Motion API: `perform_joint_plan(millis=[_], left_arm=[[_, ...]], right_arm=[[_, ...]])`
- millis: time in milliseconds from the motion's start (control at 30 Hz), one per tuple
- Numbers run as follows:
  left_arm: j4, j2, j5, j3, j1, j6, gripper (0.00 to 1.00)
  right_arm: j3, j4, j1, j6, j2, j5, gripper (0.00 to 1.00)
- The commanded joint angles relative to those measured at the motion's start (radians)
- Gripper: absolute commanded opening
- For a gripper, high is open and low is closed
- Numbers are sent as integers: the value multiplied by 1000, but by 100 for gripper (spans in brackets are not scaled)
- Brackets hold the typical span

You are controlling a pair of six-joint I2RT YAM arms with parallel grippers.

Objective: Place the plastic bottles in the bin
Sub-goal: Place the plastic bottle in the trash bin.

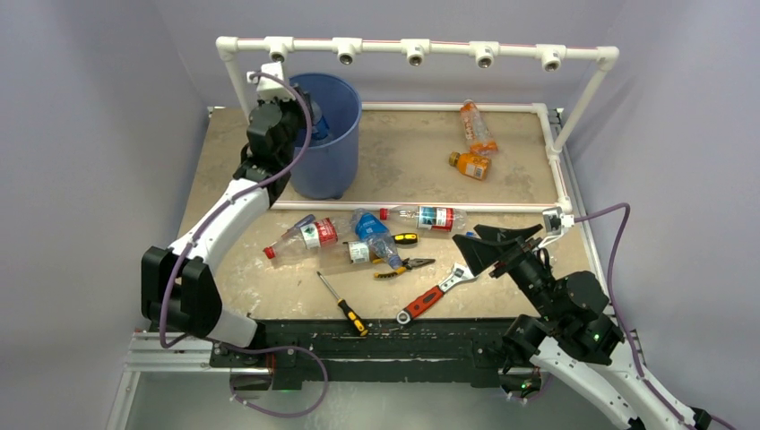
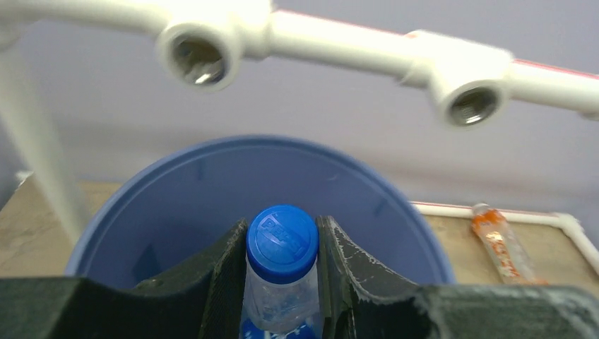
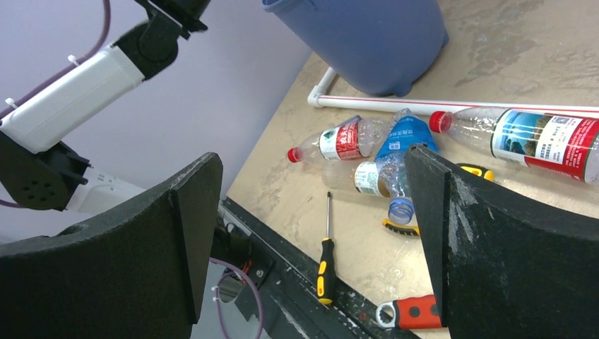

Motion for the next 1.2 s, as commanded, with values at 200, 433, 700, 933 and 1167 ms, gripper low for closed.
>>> perform_joint_plan(millis=[200, 433, 700, 933, 1167], left_arm=[[-42, 45, 359, 133, 0, -34, 0], [-156, 126, 391, 139, -1, 10, 0], [-72, 97, 375, 50, -2, 12, 0], [-121, -55, 109, 157, -2, 113, 0], [-141, -97, -82, 120, -2, 213, 0]], right_arm=[[25, -22, 3, 6, -9, 25, 99], [20, -28, 3, 8, -17, 28, 99], [25, -49, 3, 9, -14, 28, 99], [41, -47, 3, 2, -7, 43, 99], [21, -26, 3, 17, -7, 32, 99]])
